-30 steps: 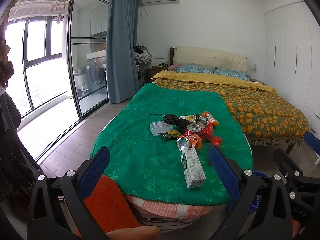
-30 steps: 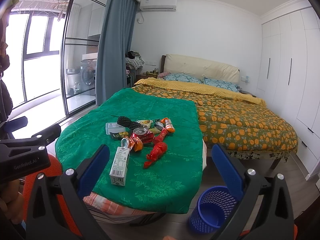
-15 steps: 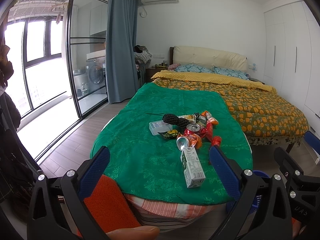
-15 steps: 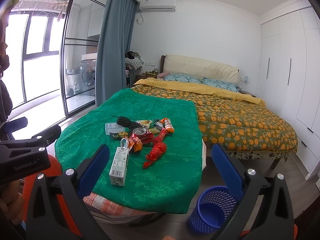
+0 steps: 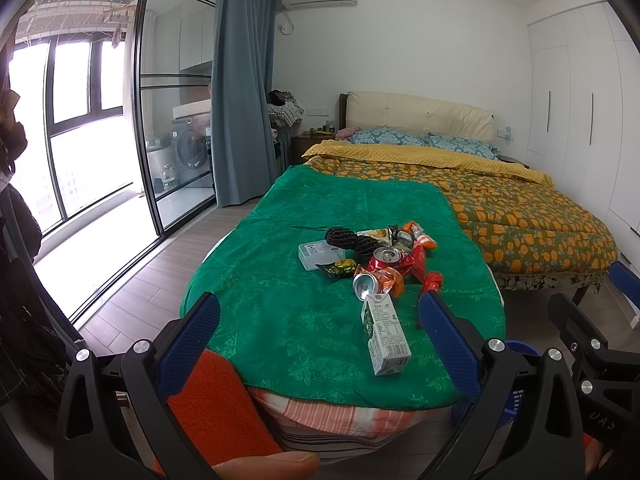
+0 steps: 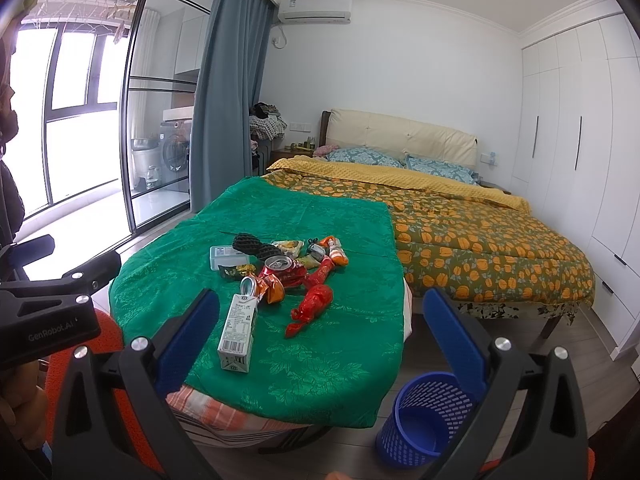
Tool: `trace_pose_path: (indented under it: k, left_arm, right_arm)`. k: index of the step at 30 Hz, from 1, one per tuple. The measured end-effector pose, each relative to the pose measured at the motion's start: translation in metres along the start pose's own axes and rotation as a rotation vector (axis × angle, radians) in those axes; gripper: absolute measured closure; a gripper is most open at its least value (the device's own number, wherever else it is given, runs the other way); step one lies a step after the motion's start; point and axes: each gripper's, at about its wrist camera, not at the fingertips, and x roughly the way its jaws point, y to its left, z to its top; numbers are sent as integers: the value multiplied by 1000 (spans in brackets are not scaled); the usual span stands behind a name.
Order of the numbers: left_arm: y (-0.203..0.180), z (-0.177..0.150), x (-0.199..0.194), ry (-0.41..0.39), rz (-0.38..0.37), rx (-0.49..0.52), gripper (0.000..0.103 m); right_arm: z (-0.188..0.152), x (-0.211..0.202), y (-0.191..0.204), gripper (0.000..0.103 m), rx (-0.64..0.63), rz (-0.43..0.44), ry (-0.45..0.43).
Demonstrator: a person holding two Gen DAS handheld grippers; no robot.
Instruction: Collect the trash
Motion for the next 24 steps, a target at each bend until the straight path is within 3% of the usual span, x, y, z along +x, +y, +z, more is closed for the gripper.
trace_pose_path:
  k: [24]
  left_arm:
    - [-11, -21, 11, 23, -7, 15, 4]
  right_arm:
    - [-9, 12, -12, 5, 29, -20, 17]
